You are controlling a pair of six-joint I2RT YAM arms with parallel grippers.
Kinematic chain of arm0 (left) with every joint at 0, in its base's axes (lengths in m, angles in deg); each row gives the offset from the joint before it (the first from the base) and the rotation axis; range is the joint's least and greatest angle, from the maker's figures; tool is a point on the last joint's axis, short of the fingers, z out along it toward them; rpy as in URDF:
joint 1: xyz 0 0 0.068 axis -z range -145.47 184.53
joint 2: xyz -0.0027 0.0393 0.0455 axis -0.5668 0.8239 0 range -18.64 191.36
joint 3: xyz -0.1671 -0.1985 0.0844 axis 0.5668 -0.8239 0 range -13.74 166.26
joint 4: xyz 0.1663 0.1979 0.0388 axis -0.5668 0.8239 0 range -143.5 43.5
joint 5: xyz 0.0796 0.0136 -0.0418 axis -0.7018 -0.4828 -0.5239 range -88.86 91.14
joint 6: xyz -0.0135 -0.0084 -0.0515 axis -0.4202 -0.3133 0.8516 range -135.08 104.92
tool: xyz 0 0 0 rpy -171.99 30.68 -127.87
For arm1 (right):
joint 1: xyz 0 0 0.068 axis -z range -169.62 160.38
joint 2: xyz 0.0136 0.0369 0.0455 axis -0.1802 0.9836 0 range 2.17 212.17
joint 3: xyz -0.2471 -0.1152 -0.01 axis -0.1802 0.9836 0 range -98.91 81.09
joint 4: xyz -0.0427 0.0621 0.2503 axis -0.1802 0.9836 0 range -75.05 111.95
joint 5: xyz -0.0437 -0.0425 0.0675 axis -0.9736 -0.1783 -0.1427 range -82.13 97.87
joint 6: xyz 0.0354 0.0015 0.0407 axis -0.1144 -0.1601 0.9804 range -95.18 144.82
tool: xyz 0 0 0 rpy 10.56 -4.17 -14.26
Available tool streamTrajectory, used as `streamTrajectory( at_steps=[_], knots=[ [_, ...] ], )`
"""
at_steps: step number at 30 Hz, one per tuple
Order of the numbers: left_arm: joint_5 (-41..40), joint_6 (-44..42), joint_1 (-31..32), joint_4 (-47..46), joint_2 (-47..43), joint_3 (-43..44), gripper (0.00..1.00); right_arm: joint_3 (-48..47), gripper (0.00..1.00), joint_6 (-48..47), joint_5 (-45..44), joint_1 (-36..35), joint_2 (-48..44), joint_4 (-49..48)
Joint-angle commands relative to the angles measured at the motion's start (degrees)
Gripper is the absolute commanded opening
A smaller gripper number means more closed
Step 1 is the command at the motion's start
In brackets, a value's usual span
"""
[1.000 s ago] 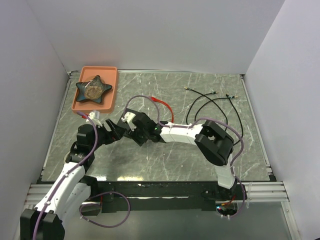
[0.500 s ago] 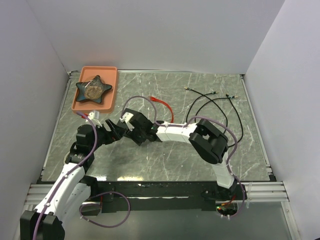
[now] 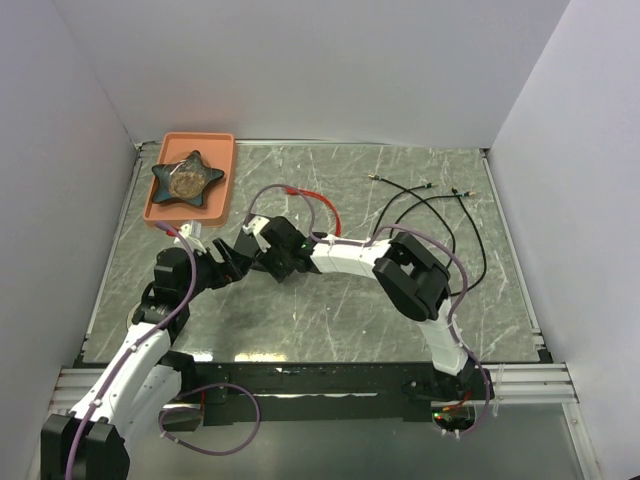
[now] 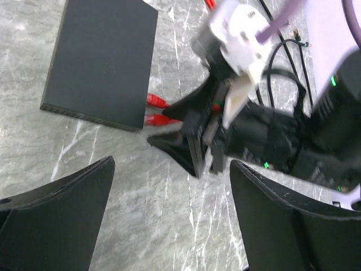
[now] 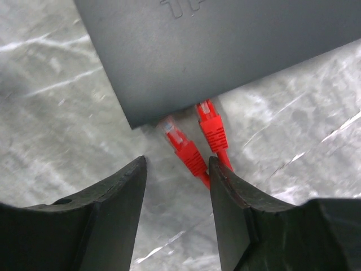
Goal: Insert the plug into the switch port
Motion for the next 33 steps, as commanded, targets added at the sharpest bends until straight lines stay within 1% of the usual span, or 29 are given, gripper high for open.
streamTrajectory(
  at_steps=[1, 2, 4, 5, 6, 7, 9, 12, 13, 15, 16, 17, 18, 19, 21, 22, 23, 24, 26, 27, 28, 29, 30, 31, 32, 33],
  knots=[
    [1.8, 0.2, 0.1, -2.8, 0.4, 0.8, 0.89, -5.4, 0.47, -0.8, 3.0, 1.1, 3.9, 4.6],
    [1.5, 0.1, 0.0, -2.5, 0.3, 0.8, 0.89, -5.8, 0.37, -0.9, 4.0, 1.0, 4.2, 5.8],
    [1.4, 0.1, 0.1, -2.1, 0.1, 1.1, 0.89, -6.1, 0.26, -1.0, 6.9, 1.0, 4.8, 6.9],
    [1.3, 0.0, 0.1, -1.7, -0.2, 1.2, 0.89, -5.7, 0.12, -1.0, 7.6, 1.1, 4.8, 7.7],
    [1.1, 0.0, 0.1, -1.6, -0.4, 1.3, 0.89, -4.7, 0.02, -0.9, 9.0, 1.1, 4.5, 7.8],
    [1.1, 0.0, 0.1, -1.3, -0.5, 1.3, 0.89, -4.2, 0.00, -0.9, 9.6, 1.0, 3.4, 7.8],
    [0.9, -0.1, 0.1, -1.1, -0.7, 1.3, 0.89, -1.6, 0.00, -0.8, 11.1, 1.1, 1.6, 7.5],
    [0.7, -0.3, 0.1, -1.0, -0.5, 1.3, 0.89, 2.3, 0.00, -0.9, 12.5, 1.1, -4.9, 6.0],
    [0.5, -0.4, 0.1, -1.0, -0.4, 1.3, 0.89, 3.2, 0.00, -1.4, 12.9, 1.2, -9.0, 5.8],
    [0.4, -0.4, 0.1, -1.0, -0.4, 1.4, 0.89, 5.4, 0.00, -1.7, 14.5, 1.5, -13.3, 5.6],
    [0.4, -0.3, 0.1, -1.0, -0.4, 1.4, 0.89, 6.2, 0.00, -1.8, 15.2, 1.8, -17.8, 5.5],
    [0.3, -0.2, 0.0, -1.0, -0.5, 1.5, 0.89, 6.9, 0.00, -1.7, 15.8, 2.6, -20.2, 5.2],
    [0.2, -0.2, 0.1, 0.4, -0.7, 1.6, 0.89, 8.4, 0.00, -1.5, 16.7, 3.3, -22.5, 5.0],
    [0.2, -0.2, 0.1, 0.5, -0.9, 1.6, 0.89, 9.2, 0.00, -0.8, 18.8, 4.2, -27.1, 4.6],
    [0.0, 0.0, 0.1, 0.7, -1.4, 1.6, 0.89, 12.4, 0.00, 0.6, 23.1, 7.7, -32.0, 2.0],
    [-0.1, 0.0, 0.1, 0.7, -1.5, 1.5, 0.89, 13.5, 0.00, 2.7, 26.5, 9.0, -36.9, 1.0],
    [-0.2, 0.0, 0.1, 0.9, -1.6, 1.6, 0.89, 14.9, 0.00, 4.8, 28.2, 12.3, -39.4, -0.4],
    [-0.3, 0.0, 0.1, 0.9, -1.6, 1.6, 0.89, 17.4, 0.00, 7.9, 29.2, 13.9, -44.2, -3.4],
    [-0.3, 0.1, 0.1, 1.0, -1.6, 1.5, 0.89, 19.7, 0.00, 10.7, 31.3, 18.5, -48.7, -6.0],
    [-0.4, 0.0, 0.0, 1.0, -1.5, 1.6, 0.89, 21.7, 0.00, 12.8, 31.3, 19.8, -53.0, -7.6],
    [-0.4, 0.1, 0.0, 1.0, -1.6, 1.5, 0.89, 22.2, 0.00, 13.3, 30.2, 20.3, -55.2, -7.6],
    [-0.6, 0.1, 0.1, 1.1, -1.6, 1.5, 0.89, 22.5, 0.00, 13.3, 26.3, 20.6, -57.1, -7.2],
    [-0.5, 0.2, 0.0, 1.1, -1.7, 1.5, 0.89, 22.4, 0.00, 12.8, 23.9, 20.6, -60.9, -5.8],
    [-0.8, 0.3, 0.0, 1.0, -1.7, 1.6, 0.89, 22.5, 0.00, 12.9, 21.4, 20.6, -62.8, -5.5],
    [-0.6, 0.3, 0.1, 1.0, -1.8, 1.4, 0.89, 22.9, 0.00, 13.2, 16.2, 20.6, -64.8, -5.4],
    [-0.6, 0.5, 0.1, 0.9, -1.8, 1.4, 0.89, 23.2, 0.00, 13.3, 12.9, 20.6, -68.6, -5.3]
  ],
)
